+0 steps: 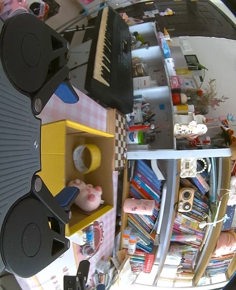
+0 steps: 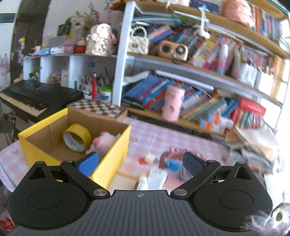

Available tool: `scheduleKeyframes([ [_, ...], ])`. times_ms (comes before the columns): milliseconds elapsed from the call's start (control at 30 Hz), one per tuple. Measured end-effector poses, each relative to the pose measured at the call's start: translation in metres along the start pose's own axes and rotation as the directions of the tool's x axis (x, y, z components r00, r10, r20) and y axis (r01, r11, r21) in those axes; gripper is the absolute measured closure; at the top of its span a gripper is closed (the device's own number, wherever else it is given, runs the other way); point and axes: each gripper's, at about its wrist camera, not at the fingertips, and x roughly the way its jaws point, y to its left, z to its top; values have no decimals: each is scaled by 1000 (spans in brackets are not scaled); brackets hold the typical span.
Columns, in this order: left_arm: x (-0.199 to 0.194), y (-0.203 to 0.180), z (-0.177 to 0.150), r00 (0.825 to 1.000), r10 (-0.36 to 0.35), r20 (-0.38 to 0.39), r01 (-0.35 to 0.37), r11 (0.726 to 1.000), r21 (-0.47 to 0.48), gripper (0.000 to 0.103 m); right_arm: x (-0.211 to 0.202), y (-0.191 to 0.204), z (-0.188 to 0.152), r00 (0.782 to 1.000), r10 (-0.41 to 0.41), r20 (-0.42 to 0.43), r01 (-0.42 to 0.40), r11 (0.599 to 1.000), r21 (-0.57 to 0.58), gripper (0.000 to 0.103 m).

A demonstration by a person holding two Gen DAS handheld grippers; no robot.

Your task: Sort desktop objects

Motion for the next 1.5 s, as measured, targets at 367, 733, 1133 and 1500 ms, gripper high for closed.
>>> scheduleKeyframes([
  [367, -27, -3, -35, 999, 28, -19, -29, 999, -26, 3, -43, 31, -38, 999, -35, -17, 37, 989, 140, 3],
  [733, -46, -18, -74, 996, 34, -82, -34, 999, 8, 3, -66, 58, -80, 994, -16, -110, 31, 991, 131, 3],
  [1133, -47, -40, -88, 992, -26, -120, 33, 998, 60, 3, -78, 57, -99, 985, -63, -158, 87, 985, 148, 3],
  [1500, -41, -63, -92, 979, -118, -164, 135, 986, 97, 3, -87, 45, -111, 972, -111, -205, 147, 975, 169, 3],
])
